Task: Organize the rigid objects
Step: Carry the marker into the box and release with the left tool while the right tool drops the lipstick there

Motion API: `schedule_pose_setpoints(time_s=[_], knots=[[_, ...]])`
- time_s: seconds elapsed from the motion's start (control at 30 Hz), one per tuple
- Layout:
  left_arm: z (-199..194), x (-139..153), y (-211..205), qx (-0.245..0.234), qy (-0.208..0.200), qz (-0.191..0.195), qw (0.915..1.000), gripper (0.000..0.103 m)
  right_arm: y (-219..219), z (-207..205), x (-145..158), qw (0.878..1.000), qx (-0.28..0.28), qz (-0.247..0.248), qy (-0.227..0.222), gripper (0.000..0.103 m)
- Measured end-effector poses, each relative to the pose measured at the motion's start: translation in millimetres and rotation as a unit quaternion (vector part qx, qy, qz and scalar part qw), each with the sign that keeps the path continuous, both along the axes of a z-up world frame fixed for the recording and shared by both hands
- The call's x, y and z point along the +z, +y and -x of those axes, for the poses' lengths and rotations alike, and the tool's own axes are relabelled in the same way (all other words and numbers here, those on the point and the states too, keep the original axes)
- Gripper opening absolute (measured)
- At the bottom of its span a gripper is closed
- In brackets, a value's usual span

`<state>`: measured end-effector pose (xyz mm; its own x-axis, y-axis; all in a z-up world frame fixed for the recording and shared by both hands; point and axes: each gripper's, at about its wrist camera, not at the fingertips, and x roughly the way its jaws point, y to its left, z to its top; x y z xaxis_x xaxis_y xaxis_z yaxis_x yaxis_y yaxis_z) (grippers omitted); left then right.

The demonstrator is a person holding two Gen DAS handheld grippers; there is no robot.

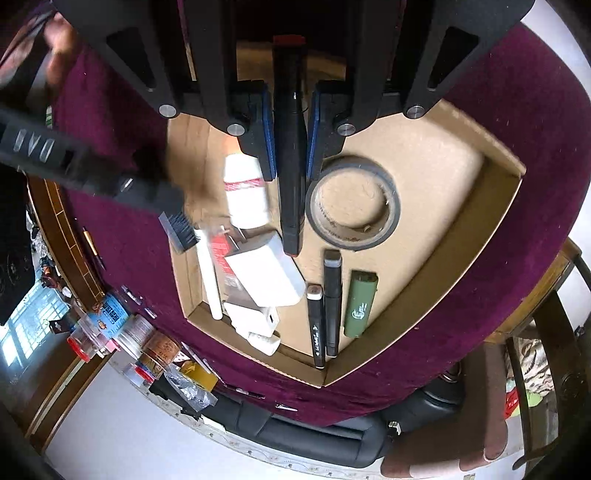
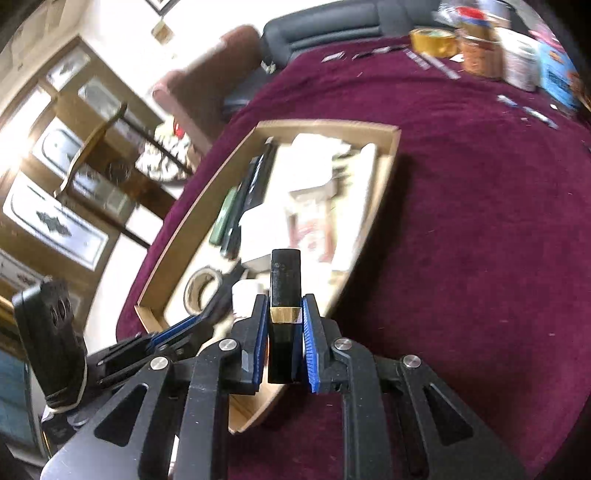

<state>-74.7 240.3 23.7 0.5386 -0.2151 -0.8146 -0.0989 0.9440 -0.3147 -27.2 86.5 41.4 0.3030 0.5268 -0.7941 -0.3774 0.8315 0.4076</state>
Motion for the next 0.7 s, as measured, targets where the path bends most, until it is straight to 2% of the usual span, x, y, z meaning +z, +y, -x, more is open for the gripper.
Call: schedule_pose_setpoints(time_s=[0.17, 0.27, 0.43, 0.5, 0.57, 0.63, 0.7], knots=[[-13, -11, 6, 0.009, 0.014, -0.003, 0.9999, 0.014, 26, -7, -17, 0.999, 0.013, 0.043, 0.013, 0.016], [-18, -14, 7, 0.014, 0.008, -0.009, 0.9998, 0.014, 33, -12, -18, 0.998, 0.009, 0.069, 0.001, 0.016], [-14, -7, 14, 0.014, -0.008, 0.019, 0.9997, 0.014, 34, -21, -23, 0.995, -0.002, 0.100, -0.003, 0.016], [-7, 3, 14, 0.014, -0.025, 0.011, 0.9995, 0.021, 34, -24, -23, 0.995, -0.004, 0.099, -0.003, 0.016], [0, 14, 15, 0.021, -0.046, 0.002, 0.9987, 0.050, 36, -22, -24, 0.996, 0.007, 0.088, 0.005, 0.016], [6, 23, 18, 0.039, -0.065, -0.009, 0.9971, 0.058, 39, -21, -26, 0.997, 0.021, 0.077, 0.019, 0.016], [11, 32, 21, 0.050, -0.084, -0.019, 0.9950, 0.062, 41, -18, -28, 0.997, 0.028, 0.068, 0.024, 0.016]])
